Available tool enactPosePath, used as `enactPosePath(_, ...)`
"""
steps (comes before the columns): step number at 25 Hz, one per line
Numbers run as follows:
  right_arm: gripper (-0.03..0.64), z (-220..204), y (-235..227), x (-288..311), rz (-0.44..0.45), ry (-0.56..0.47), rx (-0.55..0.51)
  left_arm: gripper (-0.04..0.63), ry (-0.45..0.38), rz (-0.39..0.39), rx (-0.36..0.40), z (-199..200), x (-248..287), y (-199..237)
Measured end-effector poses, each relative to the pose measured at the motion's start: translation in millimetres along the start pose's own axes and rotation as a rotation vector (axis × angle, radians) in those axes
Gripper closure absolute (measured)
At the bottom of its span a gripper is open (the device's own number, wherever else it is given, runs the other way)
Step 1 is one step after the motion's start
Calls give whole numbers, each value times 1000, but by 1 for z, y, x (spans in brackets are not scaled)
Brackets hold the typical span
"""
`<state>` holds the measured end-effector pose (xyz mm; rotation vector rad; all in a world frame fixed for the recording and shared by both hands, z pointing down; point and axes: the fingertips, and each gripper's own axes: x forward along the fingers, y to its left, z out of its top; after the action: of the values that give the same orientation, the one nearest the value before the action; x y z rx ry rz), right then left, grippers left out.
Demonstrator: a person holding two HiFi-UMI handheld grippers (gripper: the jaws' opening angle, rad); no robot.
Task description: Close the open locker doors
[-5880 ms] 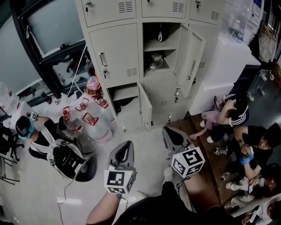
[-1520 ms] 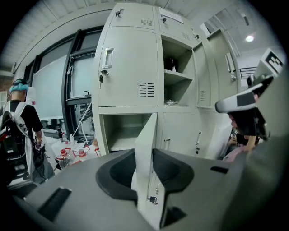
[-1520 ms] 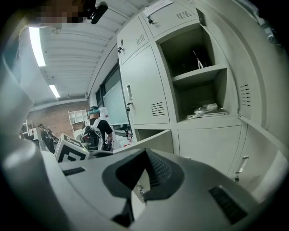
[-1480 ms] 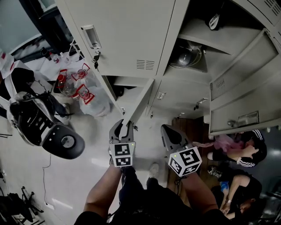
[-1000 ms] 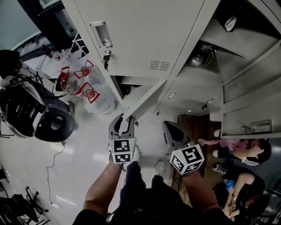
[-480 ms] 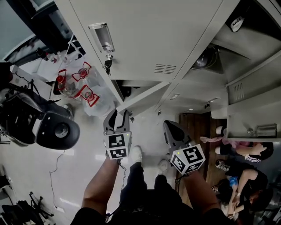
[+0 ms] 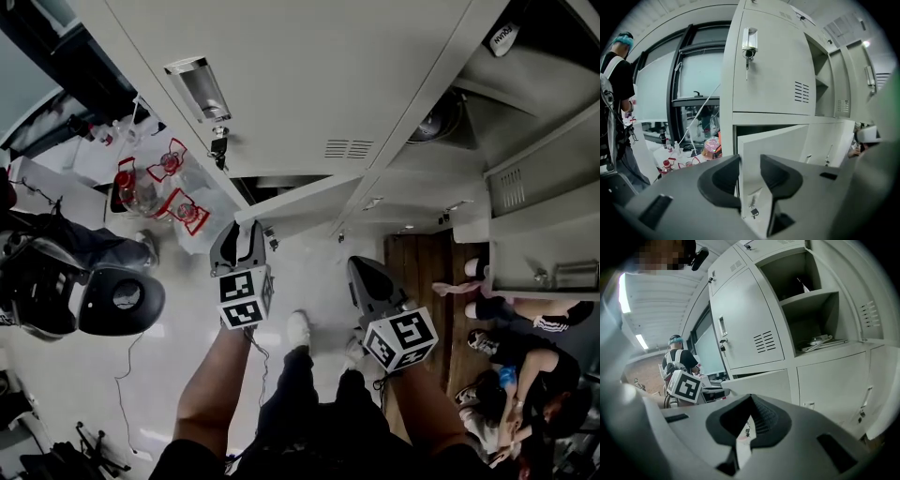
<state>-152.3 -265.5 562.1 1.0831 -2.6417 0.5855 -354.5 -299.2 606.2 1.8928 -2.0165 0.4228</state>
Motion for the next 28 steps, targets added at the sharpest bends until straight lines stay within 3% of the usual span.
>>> enactPosePath(28, 616, -9, -32, 10, -64, -39, 97, 462, 18, 73, -83, 27, 62, 23)
